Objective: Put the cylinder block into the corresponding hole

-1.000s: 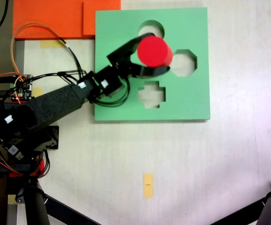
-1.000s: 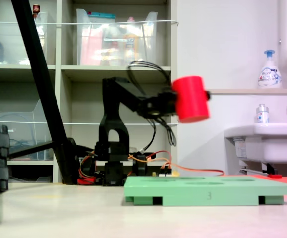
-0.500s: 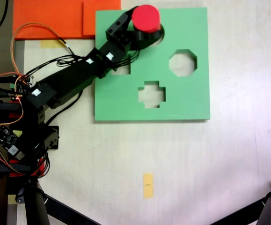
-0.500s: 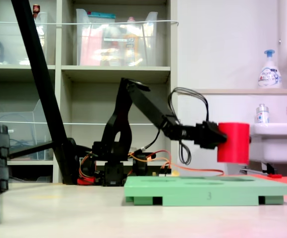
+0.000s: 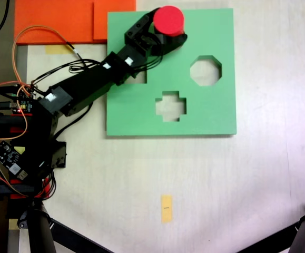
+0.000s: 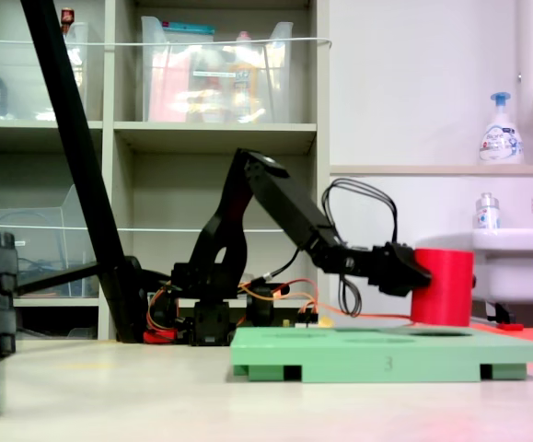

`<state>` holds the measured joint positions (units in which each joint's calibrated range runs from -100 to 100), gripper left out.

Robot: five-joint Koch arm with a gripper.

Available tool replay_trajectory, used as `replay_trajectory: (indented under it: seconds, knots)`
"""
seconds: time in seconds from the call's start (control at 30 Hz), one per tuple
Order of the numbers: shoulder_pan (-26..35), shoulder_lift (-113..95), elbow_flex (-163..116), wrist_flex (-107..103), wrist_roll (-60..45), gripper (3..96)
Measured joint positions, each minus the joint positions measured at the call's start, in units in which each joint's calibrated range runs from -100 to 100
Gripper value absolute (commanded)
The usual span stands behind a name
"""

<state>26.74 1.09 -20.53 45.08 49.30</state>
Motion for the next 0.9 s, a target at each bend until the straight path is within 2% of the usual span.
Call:
replay_trajectory:
  seconds: [0.57, 0.67, 0.9]
  knots:
    - [0.0, 9.6, 2.5, 0.0, -0.1, 33.0]
    - [0.0, 10.4, 2.5, 0.0, -0.1, 42.3]
    - [0.5, 10.0, -3.3, 3.2, -0.1, 77.7]
